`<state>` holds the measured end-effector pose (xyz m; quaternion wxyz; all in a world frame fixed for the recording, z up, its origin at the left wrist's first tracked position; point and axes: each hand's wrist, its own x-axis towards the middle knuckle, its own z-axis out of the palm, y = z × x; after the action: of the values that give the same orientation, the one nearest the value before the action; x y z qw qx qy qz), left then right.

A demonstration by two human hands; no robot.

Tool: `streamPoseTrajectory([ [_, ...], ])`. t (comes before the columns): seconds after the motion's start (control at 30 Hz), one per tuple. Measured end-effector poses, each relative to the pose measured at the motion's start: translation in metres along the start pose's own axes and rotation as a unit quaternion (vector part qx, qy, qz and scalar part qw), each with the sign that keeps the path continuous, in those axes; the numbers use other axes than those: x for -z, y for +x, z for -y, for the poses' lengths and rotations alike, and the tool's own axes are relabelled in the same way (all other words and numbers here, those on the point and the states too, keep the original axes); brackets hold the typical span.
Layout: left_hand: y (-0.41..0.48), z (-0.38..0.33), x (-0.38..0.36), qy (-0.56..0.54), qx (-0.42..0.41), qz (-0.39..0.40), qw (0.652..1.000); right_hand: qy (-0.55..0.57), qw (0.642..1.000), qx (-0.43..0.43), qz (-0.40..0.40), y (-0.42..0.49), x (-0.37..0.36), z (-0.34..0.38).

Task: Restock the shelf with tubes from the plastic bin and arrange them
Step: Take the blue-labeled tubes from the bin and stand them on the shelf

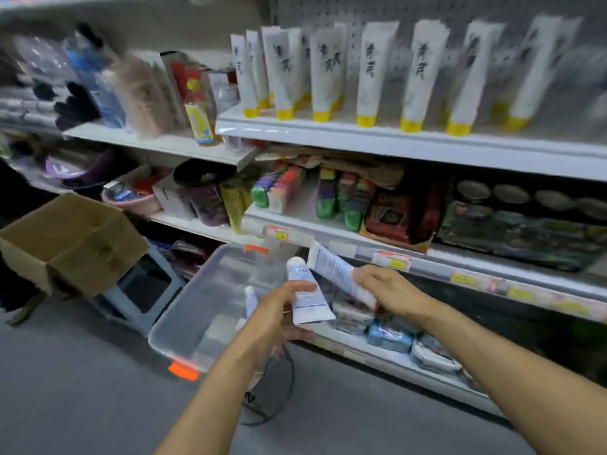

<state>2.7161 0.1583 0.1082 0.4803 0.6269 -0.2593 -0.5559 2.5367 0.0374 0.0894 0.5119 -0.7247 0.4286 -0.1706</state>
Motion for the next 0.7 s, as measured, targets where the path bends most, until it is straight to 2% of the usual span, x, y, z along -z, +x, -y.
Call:
streamPoseTrajectory([
  [0.13, -0.008, -0.022, -0.053, 0.034, -0.027, 0.117, 0.992, 0.053, 0.997, 0.003, -0.064, -0.039, 0.061, 0.000],
  [0.23, -0.012, -0.036, -0.101, 0.090, -0.089, 0.154, 0.980, 0.091, 0.991, -0.009, -0.095, -0.069, 0.105, -0.004],
  [0.4, -0.010, -0.056, -0.194, 0.119, -0.168, 0.076, 0.976, 0.094, 0.985, -0.003, -0.144, -0.123, 0.189, -0.013],
  [0.53, -0.009, -0.067, -0.268, 0.209, -0.240, 0.053, 0.947, 0.131, 0.972, -0.006, -0.194, -0.164, 0.258, -0.031],
  [0.7, -0.010, -0.075, -0.352, 0.276, -0.294, 0.008, 0.915, 0.106, 0.968, 0.016, -0.226, -0.210, 0.344, -0.051],
])
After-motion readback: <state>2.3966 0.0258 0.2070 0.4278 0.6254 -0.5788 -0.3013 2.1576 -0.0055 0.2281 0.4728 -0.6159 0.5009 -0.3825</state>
